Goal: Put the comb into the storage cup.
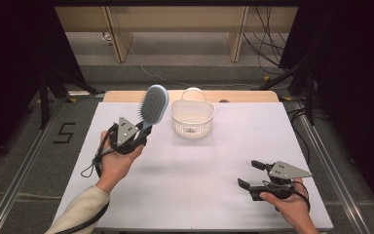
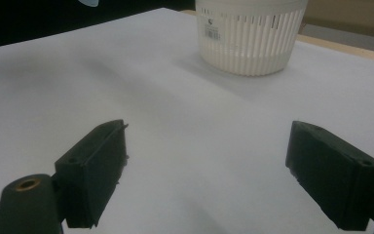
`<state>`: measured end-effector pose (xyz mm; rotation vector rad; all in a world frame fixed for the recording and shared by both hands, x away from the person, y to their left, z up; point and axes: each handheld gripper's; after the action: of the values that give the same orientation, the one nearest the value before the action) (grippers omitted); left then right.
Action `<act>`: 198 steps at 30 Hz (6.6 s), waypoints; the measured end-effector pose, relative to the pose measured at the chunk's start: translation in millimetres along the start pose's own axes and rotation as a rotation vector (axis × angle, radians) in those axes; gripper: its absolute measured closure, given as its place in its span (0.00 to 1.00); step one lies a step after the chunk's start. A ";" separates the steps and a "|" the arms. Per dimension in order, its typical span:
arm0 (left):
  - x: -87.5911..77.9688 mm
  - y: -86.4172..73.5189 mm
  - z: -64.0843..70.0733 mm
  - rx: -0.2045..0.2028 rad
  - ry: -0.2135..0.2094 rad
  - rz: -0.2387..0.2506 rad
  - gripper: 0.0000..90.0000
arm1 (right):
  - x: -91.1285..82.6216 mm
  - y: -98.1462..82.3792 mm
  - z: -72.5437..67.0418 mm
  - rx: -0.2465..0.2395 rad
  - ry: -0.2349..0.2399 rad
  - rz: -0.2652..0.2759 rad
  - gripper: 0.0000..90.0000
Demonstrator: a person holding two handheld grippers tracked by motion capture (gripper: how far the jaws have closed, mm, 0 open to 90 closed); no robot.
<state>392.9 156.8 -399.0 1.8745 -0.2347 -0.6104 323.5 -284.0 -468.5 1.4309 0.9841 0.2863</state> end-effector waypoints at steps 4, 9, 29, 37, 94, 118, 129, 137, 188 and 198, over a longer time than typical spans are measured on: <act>0.6 2.2 0.5 0.000 0.000 0.009 0.78 | 0.1 -0.1 0.1 0.000 0.000 0.002 0.18; 1.4 4.6 1.4 0.006 -0.004 0.010 0.78 | 0.0 0.0 0.0 0.000 0.000 0.002 0.18; 4.5 10.3 3.3 0.005 -0.005 0.020 0.78 | -0.3 0.1 0.1 0.000 0.001 0.000 0.18; 6.0 13.6 4.4 0.009 -0.009 0.023 0.78 | -0.6 0.2 -0.1 0.006 0.003 0.000 0.18; 17.3 29.2 9.7 -0.011 -0.021 0.061 0.78 | -0.9 0.3 -0.5 0.002 0.004 0.001 0.18; 20.6 35.9 9.6 -0.018 -0.020 0.076 0.78 | -1.0 0.4 -0.5 0.004 0.007 0.001 0.18; 21.9 38.8 9.0 -0.020 -0.020 0.084 0.78 | -1.0 0.4 -0.6 0.004 0.006 0.001 0.18; 23.4 40.5 9.2 -0.021 -0.021 0.086 0.78 | -1.0 0.3 -0.5 0.005 0.007 0.001 0.18; 35.1 51.4 15.0 -0.036 -0.038 0.109 0.78 | -0.9 0.3 -0.2 0.003 0.007 0.003 0.18; 35.7 53.4 14.6 -0.035 -0.038 0.115 0.78 | -0.9 0.3 -0.2 0.003 0.008 0.002 0.18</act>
<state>422.3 108.8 -364.7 1.8031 -0.3518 -0.5684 323.0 -284.4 -467.8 1.4343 0.9898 0.2922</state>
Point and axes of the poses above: each handheld gripper's, and its own axes: x roughly forward along the jaws, y roughly out of its top, z roughly to its right, and after that the axes turned 7 degrees about x, right-handed
